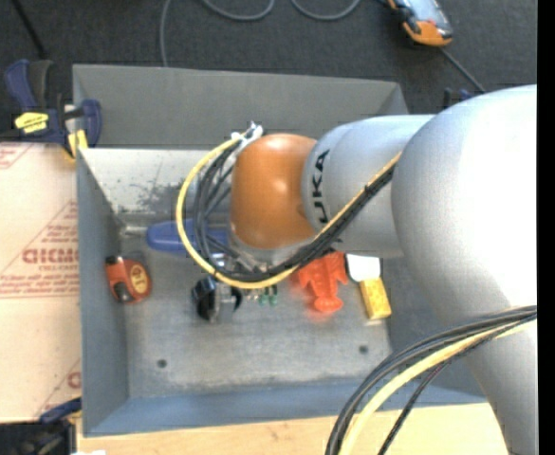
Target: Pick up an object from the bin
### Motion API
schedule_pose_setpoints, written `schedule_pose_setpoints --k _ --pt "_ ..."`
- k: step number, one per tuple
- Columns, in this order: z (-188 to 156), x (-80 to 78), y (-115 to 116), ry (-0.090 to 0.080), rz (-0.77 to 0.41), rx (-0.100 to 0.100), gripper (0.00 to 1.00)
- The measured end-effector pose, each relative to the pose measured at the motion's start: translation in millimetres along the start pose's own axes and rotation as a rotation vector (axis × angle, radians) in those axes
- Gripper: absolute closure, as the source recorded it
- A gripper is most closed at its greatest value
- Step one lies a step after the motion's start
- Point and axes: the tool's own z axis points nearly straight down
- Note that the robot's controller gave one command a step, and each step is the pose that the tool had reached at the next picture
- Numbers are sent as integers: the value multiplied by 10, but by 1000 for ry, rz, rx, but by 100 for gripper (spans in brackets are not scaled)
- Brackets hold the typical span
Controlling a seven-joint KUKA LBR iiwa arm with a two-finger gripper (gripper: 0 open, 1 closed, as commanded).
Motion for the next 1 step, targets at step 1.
schedule_pose_setpoints --k 1 --pt "0 0 0 0 0 0 100"
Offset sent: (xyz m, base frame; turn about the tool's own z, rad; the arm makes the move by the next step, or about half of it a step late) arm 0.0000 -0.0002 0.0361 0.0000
